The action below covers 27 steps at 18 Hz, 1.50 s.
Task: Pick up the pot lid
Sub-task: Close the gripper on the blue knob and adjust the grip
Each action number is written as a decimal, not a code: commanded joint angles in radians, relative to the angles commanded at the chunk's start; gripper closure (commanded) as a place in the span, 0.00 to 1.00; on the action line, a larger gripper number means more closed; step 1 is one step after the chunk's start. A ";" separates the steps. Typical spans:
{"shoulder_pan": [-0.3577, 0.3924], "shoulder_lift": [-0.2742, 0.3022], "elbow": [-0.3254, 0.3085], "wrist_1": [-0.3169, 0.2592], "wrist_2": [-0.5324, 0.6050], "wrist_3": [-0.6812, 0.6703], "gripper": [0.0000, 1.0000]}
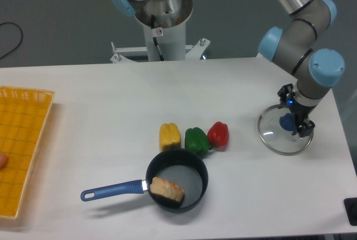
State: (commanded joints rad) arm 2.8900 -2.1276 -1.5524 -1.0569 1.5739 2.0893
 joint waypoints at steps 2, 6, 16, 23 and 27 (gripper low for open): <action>-0.002 -0.003 -0.002 0.000 0.000 -0.002 0.00; -0.002 -0.014 -0.002 0.012 0.000 -0.002 0.00; 0.008 -0.028 0.002 0.020 -0.005 0.000 0.00; 0.009 -0.029 0.000 0.026 -0.005 0.000 0.08; 0.009 -0.034 -0.002 0.038 -0.005 -0.002 0.13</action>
State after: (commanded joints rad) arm 2.8992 -2.1614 -1.5539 -1.0186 1.5693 2.0878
